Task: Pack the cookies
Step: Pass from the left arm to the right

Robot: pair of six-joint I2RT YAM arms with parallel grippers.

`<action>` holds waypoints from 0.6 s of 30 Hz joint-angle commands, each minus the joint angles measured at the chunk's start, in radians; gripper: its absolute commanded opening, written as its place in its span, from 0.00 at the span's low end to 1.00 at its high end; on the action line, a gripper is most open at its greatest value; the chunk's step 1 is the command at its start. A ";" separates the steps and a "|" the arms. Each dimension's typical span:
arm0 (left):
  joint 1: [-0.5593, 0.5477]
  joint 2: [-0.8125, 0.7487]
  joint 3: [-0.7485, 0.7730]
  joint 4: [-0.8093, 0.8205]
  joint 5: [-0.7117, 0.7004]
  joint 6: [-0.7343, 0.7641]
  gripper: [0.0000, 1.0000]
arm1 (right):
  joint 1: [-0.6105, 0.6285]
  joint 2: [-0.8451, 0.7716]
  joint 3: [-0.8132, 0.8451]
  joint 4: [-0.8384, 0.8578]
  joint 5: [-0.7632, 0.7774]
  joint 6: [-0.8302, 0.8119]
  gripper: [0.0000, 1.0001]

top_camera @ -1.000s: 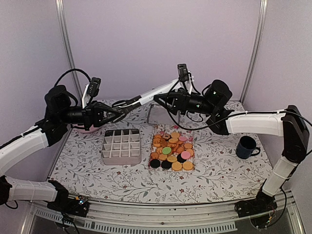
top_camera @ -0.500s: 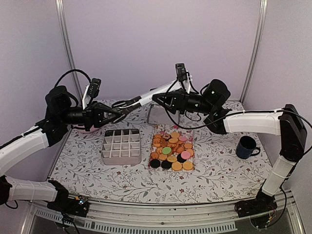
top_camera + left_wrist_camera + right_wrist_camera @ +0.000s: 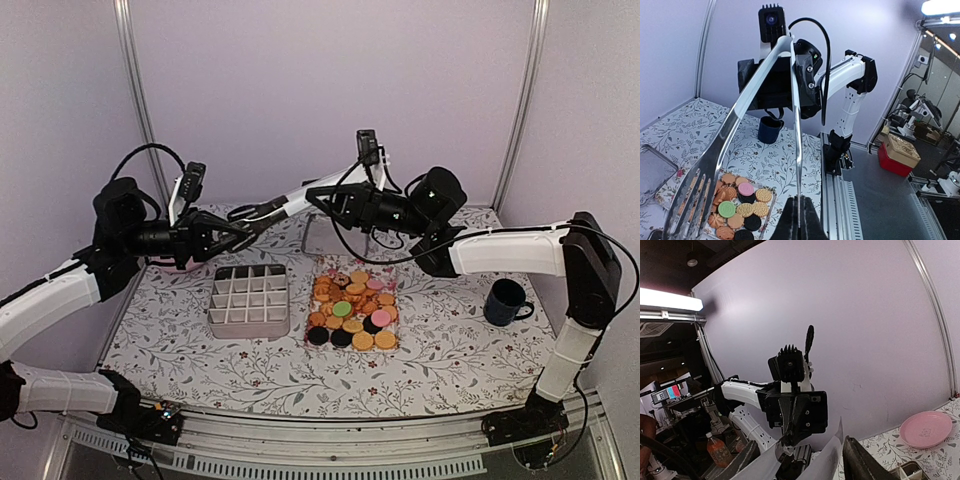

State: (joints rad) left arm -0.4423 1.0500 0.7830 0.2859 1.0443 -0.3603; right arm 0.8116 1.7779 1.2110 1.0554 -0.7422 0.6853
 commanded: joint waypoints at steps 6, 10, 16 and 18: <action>0.047 0.001 -0.016 -0.016 0.005 0.051 0.04 | 0.001 -0.071 -0.031 -0.158 0.058 -0.093 0.47; 0.052 0.009 -0.019 -0.043 -0.007 0.096 0.09 | 0.001 -0.098 -0.056 -0.179 0.103 -0.118 0.46; 0.100 0.042 0.008 -0.198 -0.025 0.204 0.43 | -0.004 -0.150 -0.101 -0.260 0.194 -0.178 0.45; 0.134 0.071 0.057 -0.351 -0.028 0.295 0.54 | -0.012 -0.182 -0.111 -0.329 0.224 -0.211 0.46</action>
State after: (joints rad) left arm -0.3668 1.0763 0.7734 0.1680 1.0279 -0.2161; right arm 0.8108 1.6775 1.1202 0.8253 -0.6083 0.5480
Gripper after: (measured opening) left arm 0.456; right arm 0.454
